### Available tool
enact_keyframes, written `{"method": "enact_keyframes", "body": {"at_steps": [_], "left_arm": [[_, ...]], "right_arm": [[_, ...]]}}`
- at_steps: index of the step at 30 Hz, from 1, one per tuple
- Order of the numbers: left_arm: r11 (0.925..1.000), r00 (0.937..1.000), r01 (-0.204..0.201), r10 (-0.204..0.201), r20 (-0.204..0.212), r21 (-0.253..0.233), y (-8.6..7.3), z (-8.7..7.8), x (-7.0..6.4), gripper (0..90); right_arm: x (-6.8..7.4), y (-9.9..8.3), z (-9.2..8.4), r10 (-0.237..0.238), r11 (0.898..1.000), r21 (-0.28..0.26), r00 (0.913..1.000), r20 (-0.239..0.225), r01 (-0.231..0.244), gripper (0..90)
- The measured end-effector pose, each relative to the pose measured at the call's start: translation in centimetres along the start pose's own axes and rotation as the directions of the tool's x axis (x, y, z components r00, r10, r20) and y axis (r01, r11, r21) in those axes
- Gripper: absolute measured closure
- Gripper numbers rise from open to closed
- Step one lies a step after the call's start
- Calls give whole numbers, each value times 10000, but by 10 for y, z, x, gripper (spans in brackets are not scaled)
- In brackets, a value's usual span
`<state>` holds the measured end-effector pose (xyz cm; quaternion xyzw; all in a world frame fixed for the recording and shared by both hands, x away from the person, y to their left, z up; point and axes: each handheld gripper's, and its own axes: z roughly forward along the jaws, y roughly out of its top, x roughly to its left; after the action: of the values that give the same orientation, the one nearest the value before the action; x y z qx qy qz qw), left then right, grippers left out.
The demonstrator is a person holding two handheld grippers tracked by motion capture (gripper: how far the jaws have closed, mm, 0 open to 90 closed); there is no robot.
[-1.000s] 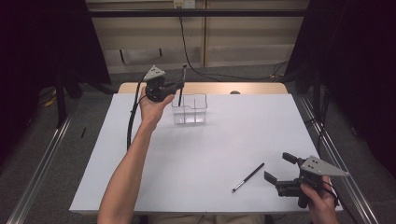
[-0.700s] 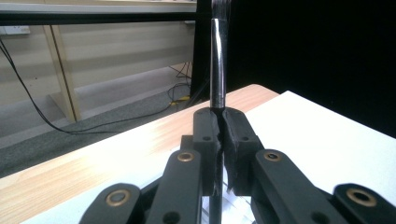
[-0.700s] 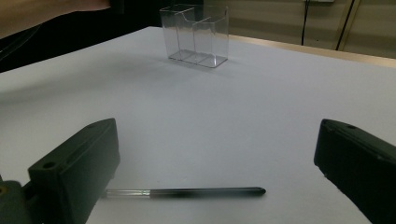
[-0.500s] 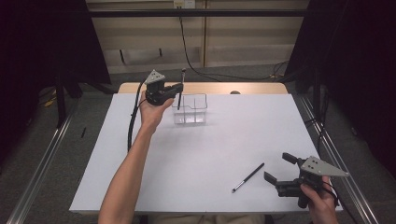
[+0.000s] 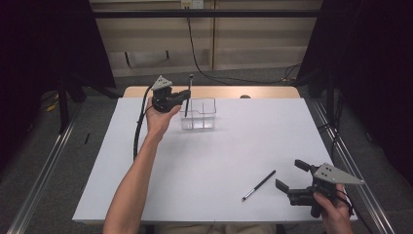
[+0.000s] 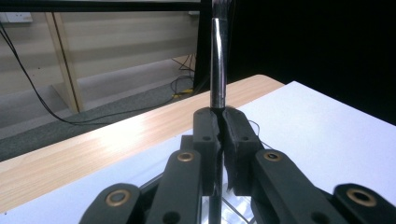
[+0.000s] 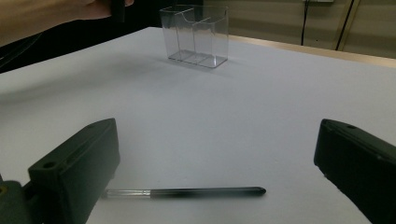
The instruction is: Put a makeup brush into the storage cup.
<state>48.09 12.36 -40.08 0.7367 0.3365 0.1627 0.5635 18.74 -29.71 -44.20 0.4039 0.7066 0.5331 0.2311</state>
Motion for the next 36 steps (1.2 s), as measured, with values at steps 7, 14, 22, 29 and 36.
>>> {"method": "enact_keyframes", "body": {"at_steps": [7,14,22,29,36], "left_arm": [[9998,10000,0,2,-71,209,-6,1,2,845],[9996,9999,-132,134,-74,242,-7,0,0,844],[9994,9999,13,-9,-114,339,-11,1,3,844],[9994,9999,38,-34,-119,337,-13,2,3,840],[9994,9998,153,-148,-158,319,-13,0,4,811]], "right_arm": [[0,0,0,-3,10000,14,10000,-27,3,0],[0,0,0,4,10000,4,10000,-18,-4,0],[0,0,0,7,10000,-1,10000,-20,-7,0],[0,0,0,-23,10000,10,10000,-15,23,0],[0,0,0,-25,10000,-7,10000,-6,25,0]]}}
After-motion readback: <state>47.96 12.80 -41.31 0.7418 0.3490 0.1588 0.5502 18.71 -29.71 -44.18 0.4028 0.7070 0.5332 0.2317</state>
